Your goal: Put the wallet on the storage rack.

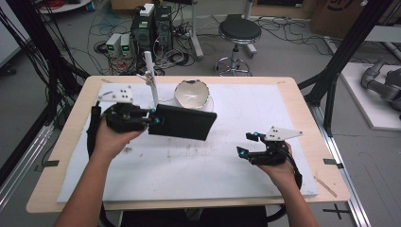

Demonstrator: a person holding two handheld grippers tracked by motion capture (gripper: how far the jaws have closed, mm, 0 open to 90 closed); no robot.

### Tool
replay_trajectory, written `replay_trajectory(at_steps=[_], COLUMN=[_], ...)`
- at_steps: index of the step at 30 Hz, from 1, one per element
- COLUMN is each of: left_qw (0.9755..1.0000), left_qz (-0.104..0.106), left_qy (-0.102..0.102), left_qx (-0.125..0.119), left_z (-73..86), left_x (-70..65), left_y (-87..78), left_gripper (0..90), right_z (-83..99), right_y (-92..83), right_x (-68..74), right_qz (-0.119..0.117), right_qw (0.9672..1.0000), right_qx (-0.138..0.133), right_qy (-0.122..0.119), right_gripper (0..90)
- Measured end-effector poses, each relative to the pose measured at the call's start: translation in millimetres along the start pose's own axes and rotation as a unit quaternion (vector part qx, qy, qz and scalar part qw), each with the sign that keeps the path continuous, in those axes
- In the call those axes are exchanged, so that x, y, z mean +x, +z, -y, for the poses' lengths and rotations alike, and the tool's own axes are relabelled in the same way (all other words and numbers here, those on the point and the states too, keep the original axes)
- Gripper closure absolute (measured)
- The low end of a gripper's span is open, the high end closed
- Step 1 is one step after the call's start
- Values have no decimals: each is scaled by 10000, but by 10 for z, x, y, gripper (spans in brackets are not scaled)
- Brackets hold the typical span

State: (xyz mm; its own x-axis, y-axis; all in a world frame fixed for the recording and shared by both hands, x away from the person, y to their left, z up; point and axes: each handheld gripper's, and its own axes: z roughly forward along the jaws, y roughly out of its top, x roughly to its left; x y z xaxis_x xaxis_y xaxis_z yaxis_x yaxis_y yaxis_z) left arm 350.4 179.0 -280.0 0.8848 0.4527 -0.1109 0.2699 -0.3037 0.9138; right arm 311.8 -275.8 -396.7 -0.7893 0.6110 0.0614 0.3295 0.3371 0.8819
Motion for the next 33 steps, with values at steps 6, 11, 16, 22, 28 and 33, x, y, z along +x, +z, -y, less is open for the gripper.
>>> replay_trajectory(at_steps=[6,11,16,22,28,33], left_qw=[9984,9963,9933,9854,9803,9752], left_qz=[-492,-771,-1050,-1372,-1451,-1582], left_qy=[199,222,112,-16,2,-30], left_qx=[194,300,459,1007,1341,1547], left_z=[-412,-638,-704,-698,-713,-760], left_x=[117,256,432,641,684,727], left_y=[-80,-49,88,340,566,717], left_gripper=[762,762,761,761,760,760], right_z=[33,53,64,77,85,86], right_y=[-13,-5,13,45,46,58], right_x=[-25,-49,-52,-55,-56,-58], right_qz=[78,85,84,75,11,-40], right_qw=[9999,9999,9999,9999,9999,9999], right_qx=[-20,-22,-11,78,66,30], right_qy=[61,123,136,116,116,132], right_gripper=[287,280,273,270,269,268])
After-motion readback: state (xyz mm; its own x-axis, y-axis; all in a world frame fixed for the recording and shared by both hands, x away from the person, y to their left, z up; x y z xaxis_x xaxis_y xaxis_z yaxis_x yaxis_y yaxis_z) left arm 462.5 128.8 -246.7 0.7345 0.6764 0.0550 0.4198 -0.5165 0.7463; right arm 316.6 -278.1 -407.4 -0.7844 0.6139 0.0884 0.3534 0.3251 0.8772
